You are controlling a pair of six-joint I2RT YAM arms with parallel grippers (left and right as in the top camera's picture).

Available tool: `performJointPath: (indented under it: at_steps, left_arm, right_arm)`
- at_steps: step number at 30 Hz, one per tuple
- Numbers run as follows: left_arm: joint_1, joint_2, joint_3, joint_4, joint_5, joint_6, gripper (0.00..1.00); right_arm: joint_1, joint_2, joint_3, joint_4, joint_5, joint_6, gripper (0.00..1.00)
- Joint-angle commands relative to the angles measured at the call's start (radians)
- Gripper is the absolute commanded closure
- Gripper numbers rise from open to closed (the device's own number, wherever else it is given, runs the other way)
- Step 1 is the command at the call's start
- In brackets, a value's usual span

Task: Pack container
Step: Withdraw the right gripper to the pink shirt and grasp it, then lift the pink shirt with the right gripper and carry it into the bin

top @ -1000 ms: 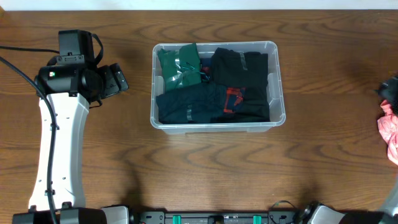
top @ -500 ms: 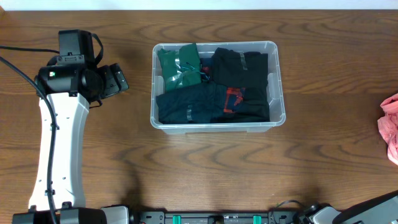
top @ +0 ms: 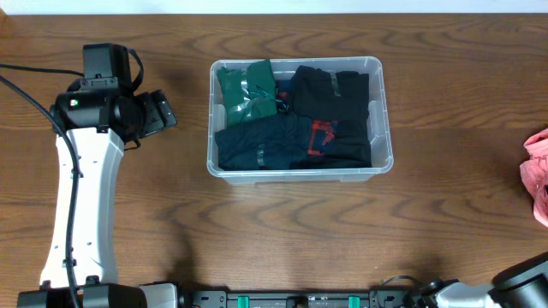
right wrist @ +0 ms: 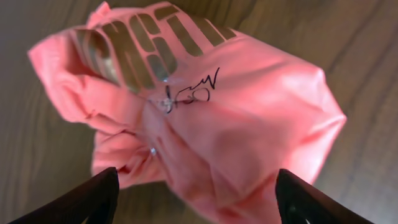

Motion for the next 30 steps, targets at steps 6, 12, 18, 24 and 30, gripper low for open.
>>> performJointPath:
  at_steps: [6,12,18,24,30]
  left_arm:
    - [0.005,0.011,-0.005,0.009,-0.079,-0.002,0.02]
    - [0.005,0.011,-0.005,0.020,-0.079,-0.002,0.02]
    - [0.005,0.011,-0.005,0.020,-0.079,-0.002,0.02]
    - [0.005,0.011,-0.005,0.019,-0.079,-0.002,0.02]
    - [0.005,0.011,-0.005,0.019,-0.079,-0.002,0.02]
  right_arm:
    - [-0.016,0.074,-0.008,0.092,-0.024,-0.003,0.19]
    - [-0.053,0.086,-0.008,0.105,-0.019,0.024,0.18]
    - [-0.085,0.141,-0.008,0.116,-0.023,0.028,0.18]
    - [-0.086,0.212,-0.008,0.152,-0.033,0.031,0.24]
    - [-0.086,0.249,-0.008,0.173,-0.034,0.037,0.72]
